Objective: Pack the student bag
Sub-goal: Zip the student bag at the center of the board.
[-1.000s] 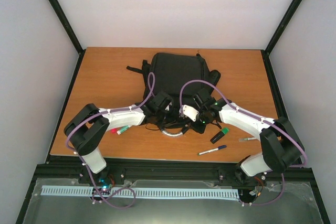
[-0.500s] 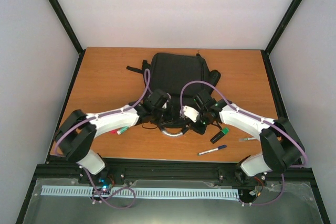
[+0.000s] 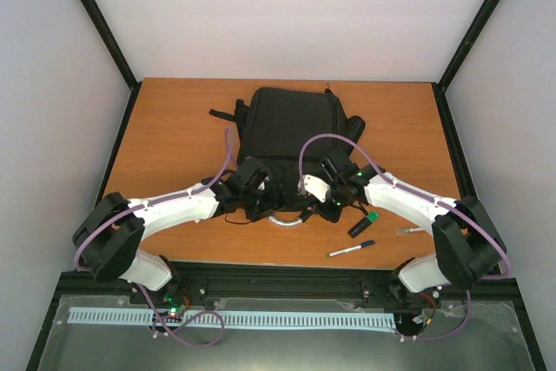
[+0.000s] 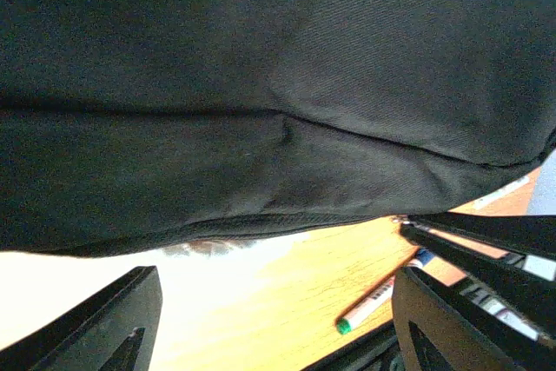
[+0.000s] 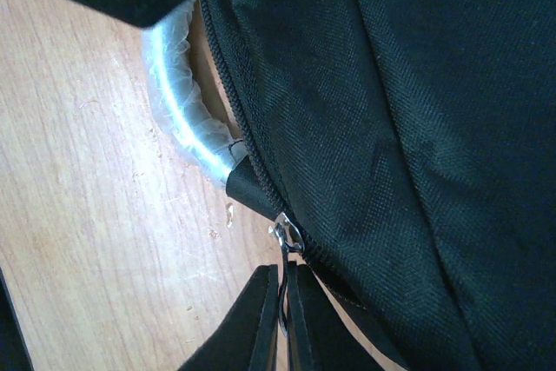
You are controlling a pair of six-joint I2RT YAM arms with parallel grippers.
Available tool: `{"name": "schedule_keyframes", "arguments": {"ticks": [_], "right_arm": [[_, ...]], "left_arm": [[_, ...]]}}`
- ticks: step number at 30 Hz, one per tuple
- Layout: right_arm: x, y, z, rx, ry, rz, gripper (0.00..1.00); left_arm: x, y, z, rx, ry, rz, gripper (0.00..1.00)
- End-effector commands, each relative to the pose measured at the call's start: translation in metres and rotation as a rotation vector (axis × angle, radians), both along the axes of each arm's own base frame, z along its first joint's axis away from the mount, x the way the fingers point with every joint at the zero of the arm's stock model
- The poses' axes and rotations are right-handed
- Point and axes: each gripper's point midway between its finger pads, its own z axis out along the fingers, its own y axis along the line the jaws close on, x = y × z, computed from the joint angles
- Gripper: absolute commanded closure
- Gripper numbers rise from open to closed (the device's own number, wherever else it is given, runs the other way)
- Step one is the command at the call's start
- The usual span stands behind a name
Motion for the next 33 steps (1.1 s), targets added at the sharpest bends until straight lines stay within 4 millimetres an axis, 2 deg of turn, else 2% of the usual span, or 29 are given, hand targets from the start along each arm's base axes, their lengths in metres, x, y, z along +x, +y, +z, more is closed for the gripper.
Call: {"name": "schedule_keyframes", "arguments": {"ticks": [1,7,11,12,13,15,21,24,27,33], "right_arm": [[0.000,0.004,0.007,0.039,-0.012,0.001,0.97],[-0.001,0.005,0.009,0.048,-0.013,0.006,0.97],[-0.002,0.005,0.009,0.048,-0.008,0.009,0.97],[-0.003,0.004,0.008,0.045,-0.005,0.010,0.97],[-0.003,0.001,0.006,0.029,-0.008,0.008,0.97],[-0.002,-0.005,0.003,0.001,-0.015,0.000,0.97],[0.002,-0.031,-0.002,-0.049,-0.021,-0.037,0.97],[0.002,-0.043,-0.004,-0.065,-0.024,-0.057,0.97],[0.007,-0.055,-0.004,-0.077,-0.033,-0.086,0.97],[0.034,-0.080,-0.004,-0.091,-0.060,-0.169,0.97]], "left_arm": [[0.003,-0.023,0.012,-0.104,0.019,0.006,0.25],[0.014,-0.032,-0.006,-0.090,0.036,0.029,0.23],[0.024,-0.042,-0.014,-0.103,0.038,0.045,0.28],[0.026,-0.043,-0.014,-0.105,0.032,0.050,0.31],[0.030,-0.045,-0.013,-0.107,0.016,0.049,0.39],[0.032,-0.045,-0.009,-0.107,-0.002,0.045,0.47],[0.034,-0.031,0.000,-0.062,-0.072,0.044,0.73],[0.033,-0.027,-0.002,-0.052,-0.083,0.047,0.86],[0.029,-0.025,-0.006,-0.050,-0.078,0.044,0.89],[0.026,-0.021,-0.008,-0.047,-0.077,0.038,0.93]]}}
